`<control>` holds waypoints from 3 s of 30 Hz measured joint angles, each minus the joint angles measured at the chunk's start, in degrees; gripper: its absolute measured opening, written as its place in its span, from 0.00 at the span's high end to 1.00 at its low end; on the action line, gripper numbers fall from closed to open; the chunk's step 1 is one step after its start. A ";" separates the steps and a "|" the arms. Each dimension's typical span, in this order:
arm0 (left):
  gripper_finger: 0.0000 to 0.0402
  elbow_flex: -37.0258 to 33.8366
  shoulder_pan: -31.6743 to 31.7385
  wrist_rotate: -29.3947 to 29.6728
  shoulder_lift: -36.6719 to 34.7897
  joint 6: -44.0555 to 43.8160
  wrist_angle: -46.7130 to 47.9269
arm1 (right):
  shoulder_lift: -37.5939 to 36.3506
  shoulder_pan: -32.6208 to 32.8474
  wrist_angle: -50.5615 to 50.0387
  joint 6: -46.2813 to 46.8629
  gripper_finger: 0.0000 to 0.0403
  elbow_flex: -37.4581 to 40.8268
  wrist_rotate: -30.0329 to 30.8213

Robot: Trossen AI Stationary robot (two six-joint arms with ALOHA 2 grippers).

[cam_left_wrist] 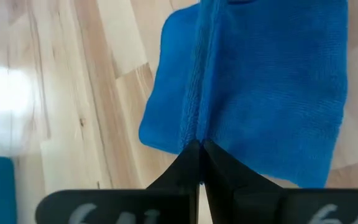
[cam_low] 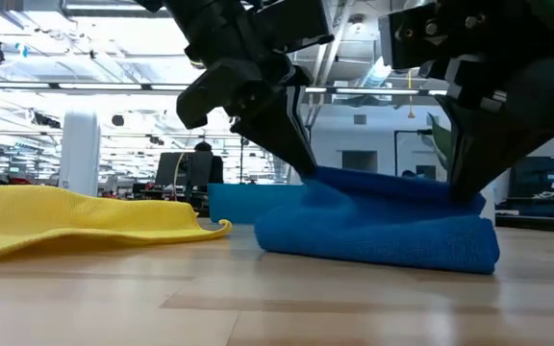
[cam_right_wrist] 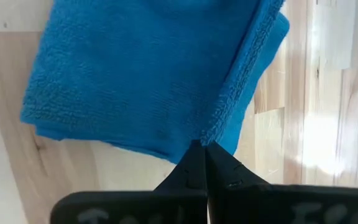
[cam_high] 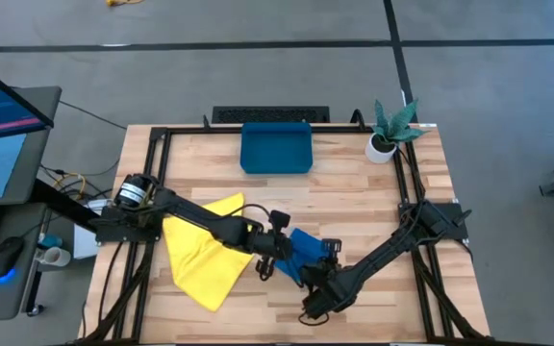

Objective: Roll microfiber towels into tight, uniform cylinder then place into a basket
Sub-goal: Roll the blue microfiber cloth

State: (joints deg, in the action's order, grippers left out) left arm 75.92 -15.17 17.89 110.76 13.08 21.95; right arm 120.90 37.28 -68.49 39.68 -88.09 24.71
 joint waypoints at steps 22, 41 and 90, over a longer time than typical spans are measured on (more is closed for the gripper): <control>0.94 -0.18 0.99 -4.25 -0.17 -0.90 2.20 | 0.07 -0.52 -0.79 0.90 0.99 0.15 -2.87; 0.72 7.24 0.83 -13.52 -4.09 -5.86 20.66 | 0.15 -0.57 -0.35 0.87 0.93 0.11 -3.87; 0.72 -25.92 -2.15 -14.43 -7.94 -5.93 -40.43 | -23.10 -3.36 40.09 -10.84 0.64 25.97 7.92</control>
State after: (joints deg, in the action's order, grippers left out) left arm 50.00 -17.32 3.46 102.82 7.15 -18.48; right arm 97.80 33.92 -28.40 28.84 -62.12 32.63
